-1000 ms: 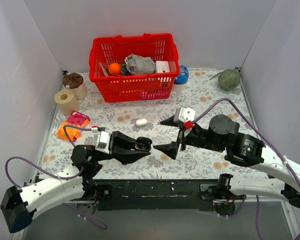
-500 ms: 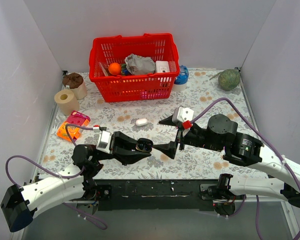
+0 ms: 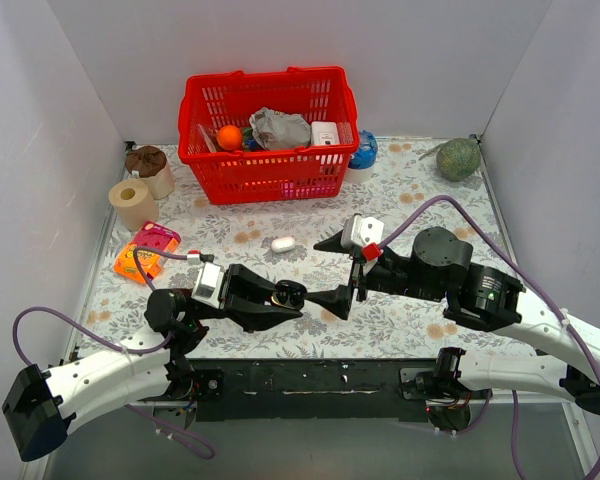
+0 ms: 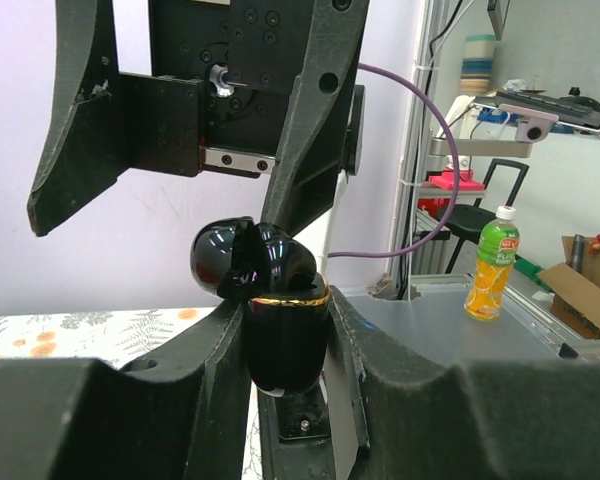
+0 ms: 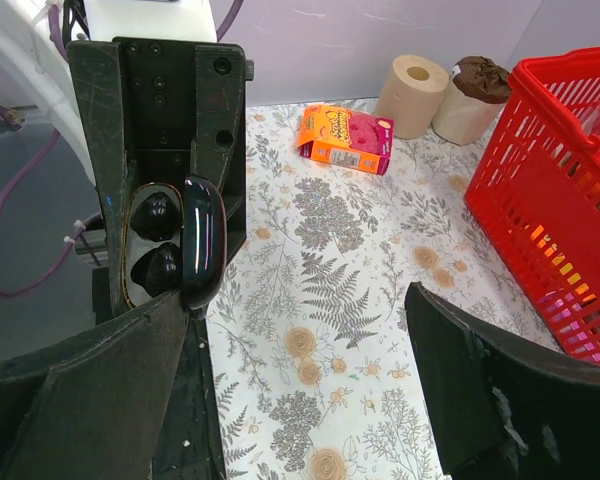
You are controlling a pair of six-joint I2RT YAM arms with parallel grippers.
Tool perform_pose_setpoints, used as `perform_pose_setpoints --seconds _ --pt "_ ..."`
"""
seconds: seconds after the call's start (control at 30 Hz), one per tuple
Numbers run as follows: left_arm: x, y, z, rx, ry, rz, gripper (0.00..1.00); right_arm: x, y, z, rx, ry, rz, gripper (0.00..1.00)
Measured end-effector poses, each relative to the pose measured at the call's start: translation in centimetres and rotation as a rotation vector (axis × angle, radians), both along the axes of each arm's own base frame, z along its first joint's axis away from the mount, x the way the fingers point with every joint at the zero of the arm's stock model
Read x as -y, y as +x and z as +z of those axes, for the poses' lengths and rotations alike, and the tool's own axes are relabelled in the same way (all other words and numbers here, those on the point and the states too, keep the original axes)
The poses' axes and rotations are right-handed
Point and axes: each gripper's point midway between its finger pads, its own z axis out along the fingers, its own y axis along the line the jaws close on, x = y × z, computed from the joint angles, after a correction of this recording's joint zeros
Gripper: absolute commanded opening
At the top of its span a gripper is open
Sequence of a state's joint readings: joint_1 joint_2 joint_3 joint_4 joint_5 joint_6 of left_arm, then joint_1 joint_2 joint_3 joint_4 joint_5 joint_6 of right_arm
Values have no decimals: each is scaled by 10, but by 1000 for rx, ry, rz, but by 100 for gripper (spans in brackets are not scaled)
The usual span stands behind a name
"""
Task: Insert the wireless bluetooth earbuds into the charging case
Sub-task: Adjust the earbud with the charging case.
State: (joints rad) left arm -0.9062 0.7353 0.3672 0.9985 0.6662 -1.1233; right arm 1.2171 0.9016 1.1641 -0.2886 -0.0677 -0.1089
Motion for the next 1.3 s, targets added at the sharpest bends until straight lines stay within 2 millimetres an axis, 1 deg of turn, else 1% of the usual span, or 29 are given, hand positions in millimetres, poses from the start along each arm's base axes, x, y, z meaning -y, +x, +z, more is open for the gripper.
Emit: perform_pose_setpoints --seconds 0.3,0.63,0.83,1.07,1.3 --pt "-1 -6 1 9 -2 -31 0 -4 -5 -1 -3 -5 35 96" --pt "-1 -6 -1 10 -1 -33 0 -3 -7 0 20 -6 53 96" --pt "1 -6 -4 2 3 -38 0 0 -7 7 30 17 49 96" --pt "3 -5 -9 -11 16 -44 0 -3 -8 15 41 44 59 96" --pt "3 -5 -10 -17 20 -46 0 -6 -9 12 35 35 71 96"
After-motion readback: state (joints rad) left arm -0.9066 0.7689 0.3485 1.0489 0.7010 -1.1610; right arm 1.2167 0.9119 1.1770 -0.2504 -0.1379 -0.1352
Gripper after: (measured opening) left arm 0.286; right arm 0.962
